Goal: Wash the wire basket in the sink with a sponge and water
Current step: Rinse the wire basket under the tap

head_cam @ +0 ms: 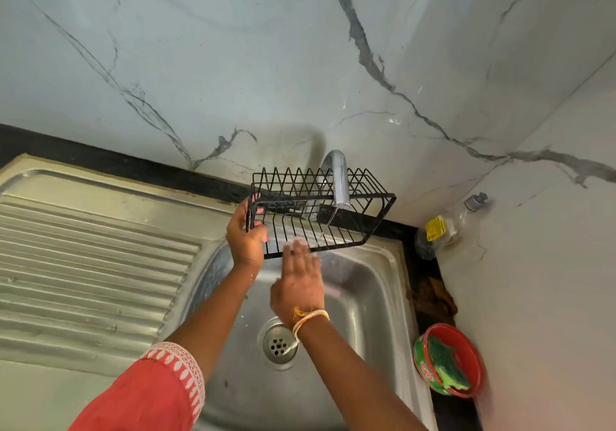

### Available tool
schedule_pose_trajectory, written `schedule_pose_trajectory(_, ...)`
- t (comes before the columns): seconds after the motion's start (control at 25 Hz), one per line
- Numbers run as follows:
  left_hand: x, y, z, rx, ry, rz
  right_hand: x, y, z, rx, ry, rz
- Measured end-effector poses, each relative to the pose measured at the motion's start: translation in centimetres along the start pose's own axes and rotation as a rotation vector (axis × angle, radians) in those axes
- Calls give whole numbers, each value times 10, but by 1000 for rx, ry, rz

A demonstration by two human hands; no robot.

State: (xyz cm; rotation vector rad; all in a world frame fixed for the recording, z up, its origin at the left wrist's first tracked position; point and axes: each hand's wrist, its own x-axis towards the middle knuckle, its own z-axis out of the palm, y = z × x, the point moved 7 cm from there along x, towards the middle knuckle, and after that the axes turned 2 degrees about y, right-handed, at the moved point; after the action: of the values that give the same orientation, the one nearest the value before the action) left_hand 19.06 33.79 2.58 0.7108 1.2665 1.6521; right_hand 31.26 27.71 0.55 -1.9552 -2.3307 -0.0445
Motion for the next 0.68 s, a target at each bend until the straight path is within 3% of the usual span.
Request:
schedule_pose_trajectory(0.08,4,-2,-4,-32,2,-13,-2,6,3,21,-33,-162)
schedule_pose_trajectory(0.12,5,-3,-7,-64,-9,-40,-1,25,0,35,-26,-151)
schedule_pose_trajectory(0.2,7,-9,-14,-120,2,-108,-4,70,-11,23,83,64)
schedule_pose_trajectory(0.28,4,-15,-14,-138,41,-186,-9,80,-10,-10,39,253)
schedule_pose_trajectory(0.32,-1,-18,-9,-145,50,-213,-9,60,-4,-30,4,221)
schedule_pose_trajectory(0.48,-18,-19,6,-165,39,-258,-11,-32,12,18,-6,-192)
schedule_pose_trajectory(0.56,-15,-16,3,-146,10,-273,-9,-17,5,-5,33,-286)
schedule_pose_trajectory(0.68,-6,-7,-5,-117,-49,-239,-7,52,-10,-69,142,-141)
